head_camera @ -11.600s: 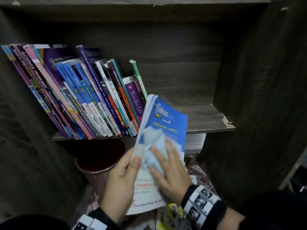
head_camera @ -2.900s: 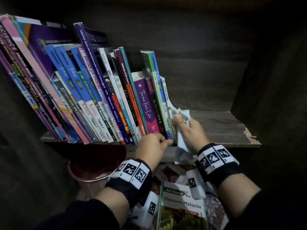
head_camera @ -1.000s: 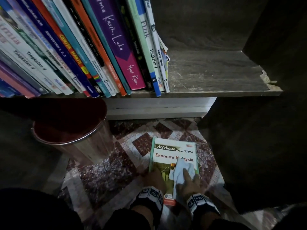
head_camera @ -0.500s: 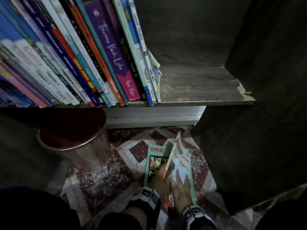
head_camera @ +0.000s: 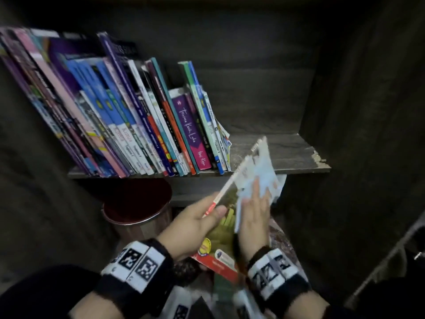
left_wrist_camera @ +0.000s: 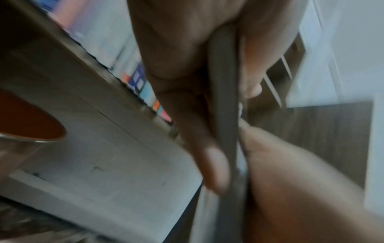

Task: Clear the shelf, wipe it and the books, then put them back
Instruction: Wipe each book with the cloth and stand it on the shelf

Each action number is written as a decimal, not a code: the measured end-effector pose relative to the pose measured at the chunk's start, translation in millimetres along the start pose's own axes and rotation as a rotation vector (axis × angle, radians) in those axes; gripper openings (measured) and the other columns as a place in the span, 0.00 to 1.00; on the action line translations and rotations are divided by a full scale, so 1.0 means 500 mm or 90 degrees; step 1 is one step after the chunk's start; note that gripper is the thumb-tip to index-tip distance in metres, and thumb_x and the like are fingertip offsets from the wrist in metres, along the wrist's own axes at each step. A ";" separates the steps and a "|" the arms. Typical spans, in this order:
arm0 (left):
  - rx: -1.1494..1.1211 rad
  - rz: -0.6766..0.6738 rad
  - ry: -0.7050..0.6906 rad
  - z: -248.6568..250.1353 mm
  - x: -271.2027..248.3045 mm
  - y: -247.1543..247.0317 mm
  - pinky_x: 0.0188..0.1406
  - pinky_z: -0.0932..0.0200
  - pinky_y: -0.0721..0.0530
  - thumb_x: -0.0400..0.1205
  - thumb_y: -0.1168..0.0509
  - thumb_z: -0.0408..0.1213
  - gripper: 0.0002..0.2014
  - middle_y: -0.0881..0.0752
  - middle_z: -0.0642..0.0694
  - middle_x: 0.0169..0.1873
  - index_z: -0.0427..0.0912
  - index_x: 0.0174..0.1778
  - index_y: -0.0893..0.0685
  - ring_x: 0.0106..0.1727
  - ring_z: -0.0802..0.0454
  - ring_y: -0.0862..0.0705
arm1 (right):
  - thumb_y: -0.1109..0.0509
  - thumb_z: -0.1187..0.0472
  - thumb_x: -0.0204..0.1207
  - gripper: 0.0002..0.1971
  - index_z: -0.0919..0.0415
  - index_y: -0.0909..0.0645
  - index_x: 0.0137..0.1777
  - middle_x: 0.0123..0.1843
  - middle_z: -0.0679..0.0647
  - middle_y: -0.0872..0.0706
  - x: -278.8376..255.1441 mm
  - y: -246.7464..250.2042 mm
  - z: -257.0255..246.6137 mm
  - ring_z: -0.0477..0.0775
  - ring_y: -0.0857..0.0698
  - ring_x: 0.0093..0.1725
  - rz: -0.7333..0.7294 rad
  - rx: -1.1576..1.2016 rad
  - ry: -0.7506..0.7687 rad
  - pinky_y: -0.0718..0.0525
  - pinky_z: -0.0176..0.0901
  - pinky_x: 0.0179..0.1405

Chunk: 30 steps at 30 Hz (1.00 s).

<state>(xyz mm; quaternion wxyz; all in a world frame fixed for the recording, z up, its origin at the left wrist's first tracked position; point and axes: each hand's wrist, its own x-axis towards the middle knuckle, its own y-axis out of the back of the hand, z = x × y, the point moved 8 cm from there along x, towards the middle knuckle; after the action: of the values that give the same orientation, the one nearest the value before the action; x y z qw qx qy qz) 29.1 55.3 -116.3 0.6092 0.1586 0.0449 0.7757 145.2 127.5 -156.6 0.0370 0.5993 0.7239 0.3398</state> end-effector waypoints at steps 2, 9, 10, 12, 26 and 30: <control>-0.064 0.074 -0.027 0.026 -0.011 0.029 0.63 0.65 0.22 0.79 0.38 0.49 0.17 0.12 0.60 0.56 0.59 0.65 0.21 0.58 0.66 0.16 | 0.65 0.30 0.77 0.30 0.28 0.53 0.80 0.86 0.47 0.55 -0.041 -0.016 -0.097 0.50 0.56 0.84 -0.090 -0.070 0.137 0.53 0.43 0.80; -0.175 0.059 0.004 0.050 -0.077 0.031 0.56 0.53 0.13 0.79 0.43 0.46 0.20 0.10 0.46 0.56 0.50 0.67 0.21 0.56 0.45 0.11 | 0.66 0.25 0.73 0.24 0.16 0.59 0.71 0.82 0.38 0.61 0.004 0.070 -0.143 0.38 0.61 0.81 -0.144 -0.082 0.306 0.56 0.44 0.80; -0.179 0.038 0.019 0.048 -0.086 0.021 0.56 0.49 0.13 0.81 0.42 0.48 0.20 0.11 0.44 0.56 0.51 0.68 0.22 0.55 0.42 0.11 | 0.60 0.28 0.77 0.26 0.23 0.55 0.76 0.84 0.41 0.54 0.044 0.100 -0.126 0.41 0.51 0.81 -0.088 -0.060 0.243 0.47 0.45 0.79; -0.176 0.029 0.024 0.041 -0.093 0.013 0.63 0.39 0.18 0.82 0.39 0.53 0.20 0.12 0.44 0.59 0.53 0.70 0.22 0.59 0.41 0.13 | 0.49 0.40 0.84 0.26 0.35 0.48 0.81 0.82 0.49 0.41 0.087 0.128 -0.086 0.41 0.33 0.68 -0.030 -0.111 0.126 0.30 0.41 0.63; -0.123 0.049 -0.001 0.020 -0.073 0.030 0.64 0.43 0.19 0.76 0.38 0.60 0.27 0.13 0.50 0.61 0.58 0.71 0.24 0.62 0.47 0.14 | 0.58 0.32 0.80 0.23 0.15 0.61 0.72 0.85 0.40 0.62 0.067 0.055 -0.127 0.30 0.62 0.79 -0.064 -0.018 0.254 0.49 0.44 0.83; -0.145 0.051 -0.012 0.021 -0.071 0.022 0.65 0.42 0.18 0.77 0.37 0.57 0.27 0.13 0.50 0.62 0.56 0.73 0.26 0.63 0.47 0.14 | 0.48 0.45 0.86 0.26 0.32 0.50 0.81 0.84 0.47 0.45 0.107 0.097 -0.051 0.40 0.29 0.65 0.024 0.116 0.000 0.27 0.25 0.50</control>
<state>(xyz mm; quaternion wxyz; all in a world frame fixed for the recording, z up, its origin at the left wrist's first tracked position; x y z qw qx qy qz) 29.2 17.3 -110.3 0.5920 0.0972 -0.0554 0.7982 159.4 166.5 -92.3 -0.0243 0.6134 0.7406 0.2732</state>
